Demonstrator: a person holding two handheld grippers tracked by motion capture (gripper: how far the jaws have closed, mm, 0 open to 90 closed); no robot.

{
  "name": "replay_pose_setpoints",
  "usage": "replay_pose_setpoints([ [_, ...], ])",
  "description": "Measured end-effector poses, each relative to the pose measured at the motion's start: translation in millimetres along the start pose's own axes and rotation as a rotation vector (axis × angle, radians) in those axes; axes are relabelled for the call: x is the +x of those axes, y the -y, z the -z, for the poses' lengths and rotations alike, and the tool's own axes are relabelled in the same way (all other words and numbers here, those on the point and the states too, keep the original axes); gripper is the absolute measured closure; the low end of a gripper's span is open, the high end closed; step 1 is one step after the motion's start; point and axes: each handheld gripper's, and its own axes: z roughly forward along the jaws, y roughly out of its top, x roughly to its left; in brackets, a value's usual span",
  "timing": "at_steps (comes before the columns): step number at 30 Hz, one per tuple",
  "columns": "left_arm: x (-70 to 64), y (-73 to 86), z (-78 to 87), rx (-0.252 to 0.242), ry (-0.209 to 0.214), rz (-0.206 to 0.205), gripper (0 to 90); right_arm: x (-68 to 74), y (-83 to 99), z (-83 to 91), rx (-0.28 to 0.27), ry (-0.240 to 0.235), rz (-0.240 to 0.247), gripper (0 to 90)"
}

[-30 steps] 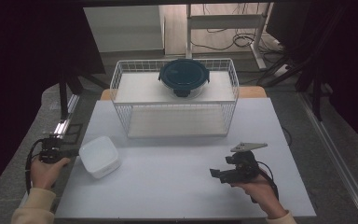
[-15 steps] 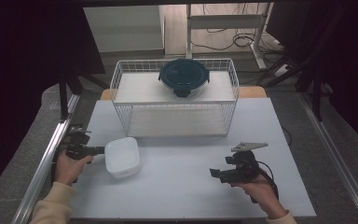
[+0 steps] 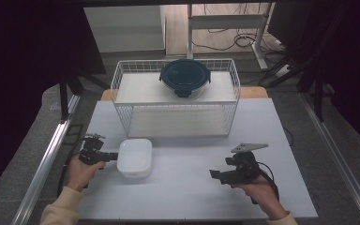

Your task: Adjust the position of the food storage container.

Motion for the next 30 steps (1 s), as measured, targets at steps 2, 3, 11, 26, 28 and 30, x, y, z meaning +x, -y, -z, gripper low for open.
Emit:
replay_pose_setpoints([
  [2, -3.7, 0.2, -2.5, 0.001, 0.019, -0.004, 90.0, 0.4, 0.1, -0.4, 0.002, 0.000, 0.000, 15.8],
  [3, -5.3, 0.1, -3.8, 0.002, 0.028, -0.007, 90.0, 0.7, 0.1, -0.6, 0.003, -0.001, -0.001, 15.8],
  [11, -15.6, -6.2, -15.0, 0.000, 0.060, -0.015, 90.0, 0.7, 0.4, -2.5, 0.010, -0.001, -0.001, 15.8],
  [26, -49.7, -15.1, -35.1, 0.024, 0.124, -0.070, 90.0, 0.6, 0.5, -2.8, 0.011, -0.004, -0.001, 15.7],
  [28, -55.8, -16.5, -37.3, 0.035, 0.132, -0.091, 90.0, 0.6, 0.6, -2.9, 0.011, -0.004, -0.003, 15.7],
  [30, -61.9, -18.0, -40.0, 0.039, 0.151, -0.097, 90.0, 0.5, 0.6, -2.9, 0.012, -0.003, -0.002, 15.8],
])
